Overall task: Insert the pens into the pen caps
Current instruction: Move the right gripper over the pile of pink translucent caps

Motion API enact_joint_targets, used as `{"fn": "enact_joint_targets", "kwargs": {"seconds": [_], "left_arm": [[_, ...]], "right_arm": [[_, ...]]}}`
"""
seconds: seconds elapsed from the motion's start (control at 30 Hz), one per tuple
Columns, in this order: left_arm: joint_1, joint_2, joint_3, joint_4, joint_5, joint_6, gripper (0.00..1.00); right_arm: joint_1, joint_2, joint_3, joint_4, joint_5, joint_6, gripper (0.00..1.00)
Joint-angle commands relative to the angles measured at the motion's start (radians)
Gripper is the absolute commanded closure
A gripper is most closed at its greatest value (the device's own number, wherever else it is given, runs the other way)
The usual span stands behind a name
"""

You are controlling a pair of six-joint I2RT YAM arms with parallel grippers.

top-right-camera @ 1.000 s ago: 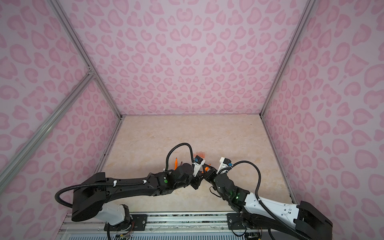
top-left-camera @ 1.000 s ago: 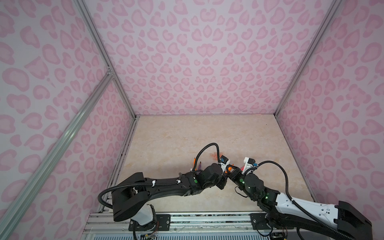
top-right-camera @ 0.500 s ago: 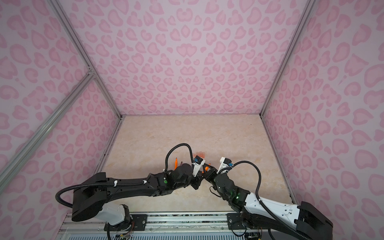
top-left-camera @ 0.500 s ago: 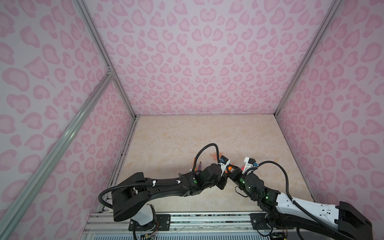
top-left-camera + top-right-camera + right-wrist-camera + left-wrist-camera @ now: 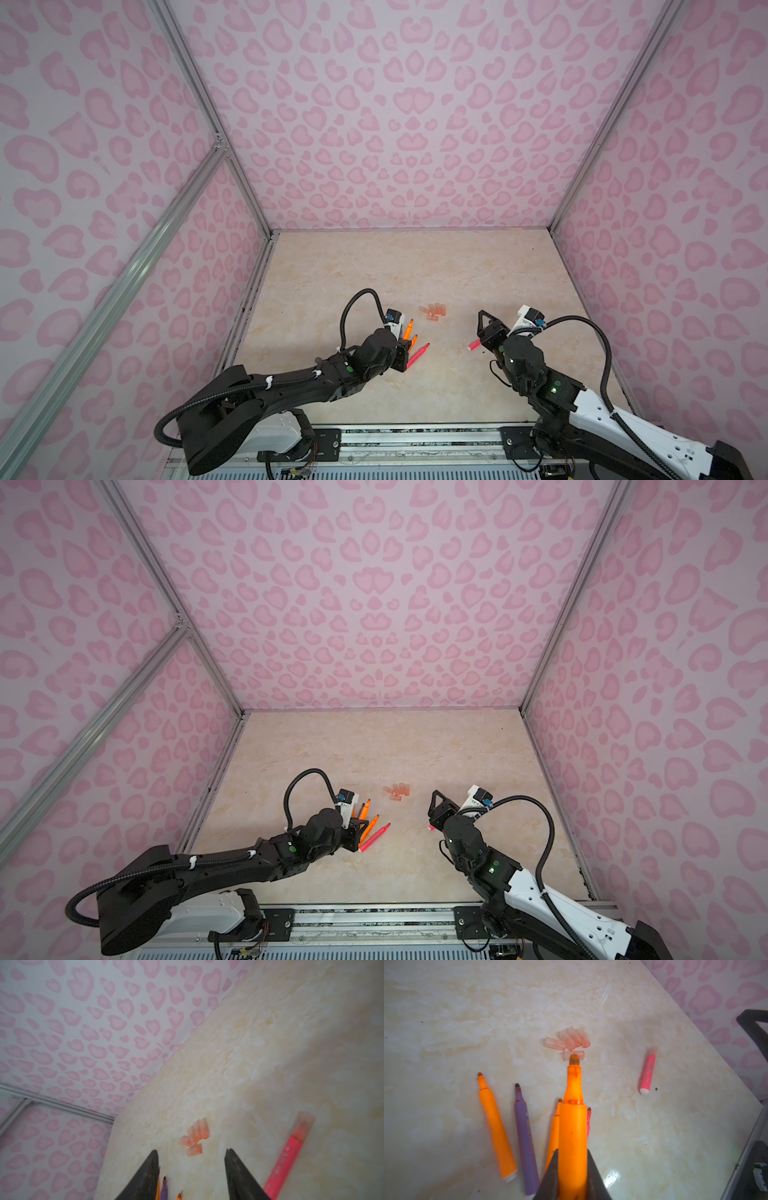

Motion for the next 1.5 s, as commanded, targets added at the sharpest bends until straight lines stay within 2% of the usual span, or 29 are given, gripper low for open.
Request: {"fn": "enact_joint_targets", "kwargs": {"seconds": [0.0,0.13,0.27,0.43,0.57,0.97,1.47], "left_arm": [[0.016,-0.075,-0.044,-0.025,-0.043,-0.023,0.97],[0.023,-0.121,-0.069,-0.050,-0.051,-0.026,0.97],[0.023,-0.122,-0.059,-0.044,-0.009,-0.029,0.97],[0.021,-0.112,-0.052,-0.040,0.021,-0.035,0.97],[0.021,-0.123,-0.057,-0.043,0.013,-0.036,0.97],[0.020,-0.125,-0.056,-0.041,0.005,-0.027,0.97],[0.020,-0.131,-0.063,-0.029,0.010,-0.028,0.97]], "right_arm": [[-0.074,0.143,0.086,-0.034,-0.123,-0.141,0.49],[-0.126,0.419,0.327,-0.181,-0.205,-0.248,0.53],[-0.147,0.640,0.505,-0.276,-0.253,-0.340,0.56],[-0.152,0.839,0.643,-0.347,-0.255,-0.399,0.59],[-0.153,0.942,0.717,-0.384,-0.255,-0.428,0.60],[-0.151,1.066,0.788,-0.392,-0.303,-0.447,0.63],[-0.142,1.065,0.767,-0.360,-0.312,-0.440,0.64]]}}
